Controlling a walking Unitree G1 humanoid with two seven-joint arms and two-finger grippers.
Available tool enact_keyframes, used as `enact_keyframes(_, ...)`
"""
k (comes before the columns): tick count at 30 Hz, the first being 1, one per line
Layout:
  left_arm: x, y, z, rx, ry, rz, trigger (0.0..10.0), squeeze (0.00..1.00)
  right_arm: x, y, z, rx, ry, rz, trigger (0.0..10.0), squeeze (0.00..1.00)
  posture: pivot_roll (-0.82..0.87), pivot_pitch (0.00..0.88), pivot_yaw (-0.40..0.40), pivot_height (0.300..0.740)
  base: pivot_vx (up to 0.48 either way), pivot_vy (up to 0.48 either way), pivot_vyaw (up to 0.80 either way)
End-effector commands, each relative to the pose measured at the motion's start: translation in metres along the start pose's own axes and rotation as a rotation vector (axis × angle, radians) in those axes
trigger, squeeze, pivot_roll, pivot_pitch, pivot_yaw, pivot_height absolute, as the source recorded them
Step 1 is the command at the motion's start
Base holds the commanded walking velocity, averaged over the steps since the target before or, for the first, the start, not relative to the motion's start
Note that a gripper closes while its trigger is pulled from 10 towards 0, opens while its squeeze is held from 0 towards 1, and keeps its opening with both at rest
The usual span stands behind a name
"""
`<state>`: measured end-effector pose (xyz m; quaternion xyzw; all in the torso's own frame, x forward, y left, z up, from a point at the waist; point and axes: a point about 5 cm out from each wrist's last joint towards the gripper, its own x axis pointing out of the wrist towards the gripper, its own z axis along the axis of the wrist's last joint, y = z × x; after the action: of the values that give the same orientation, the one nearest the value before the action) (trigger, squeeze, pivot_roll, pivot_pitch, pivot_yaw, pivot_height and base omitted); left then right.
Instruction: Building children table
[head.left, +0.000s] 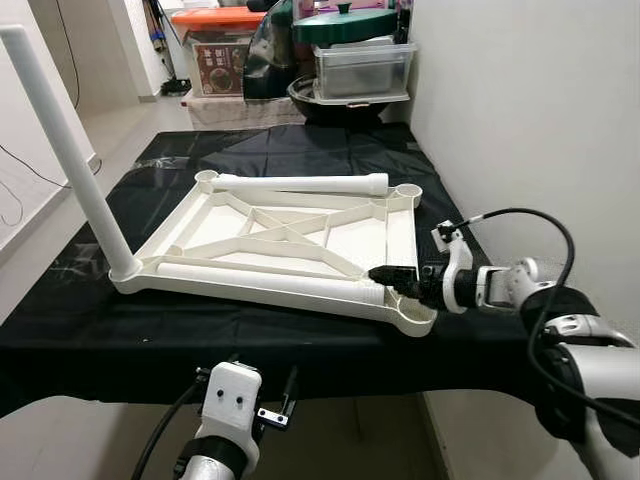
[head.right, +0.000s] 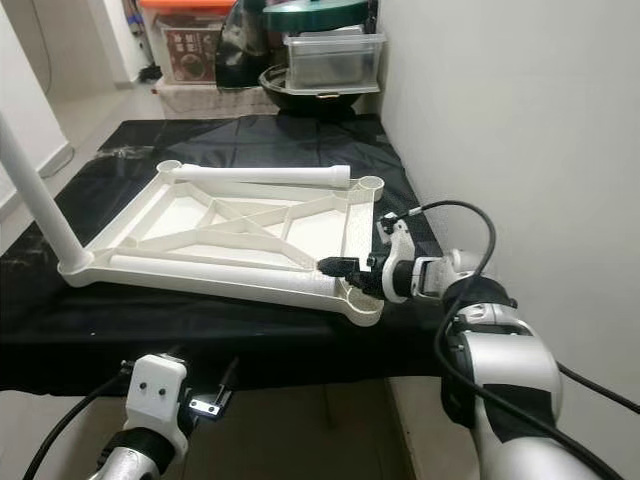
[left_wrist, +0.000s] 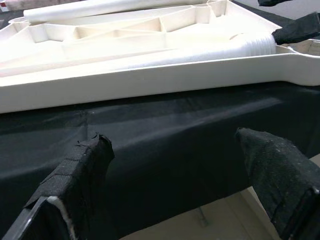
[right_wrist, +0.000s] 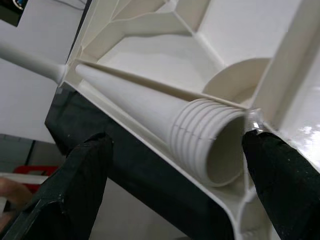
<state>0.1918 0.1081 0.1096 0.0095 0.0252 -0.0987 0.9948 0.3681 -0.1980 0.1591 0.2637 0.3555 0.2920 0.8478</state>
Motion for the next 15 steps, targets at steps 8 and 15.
enact_keyframes(8, 0.0, 0.001, 0.002, -0.009, 0.002, 0.009, 10.0, 0.0, 0.009, 0.004, -0.01, 0.02, 0.051, 0.034, 10.0, 0.0, 0.0, 0.038, -0.014, 0.74, 0.0, 0.0, 0.0)
enact_keyframes(15, 0.0, 0.001, 0.002, -0.01, 0.002, 0.01, 10.0, 0.0, 0.02, 0.012, -0.016, 0.067, 0.066, 0.073, 10.0, 0.0, 0.0, 0.039, -0.017, 0.74, 0.0, 0.0, 0.0)
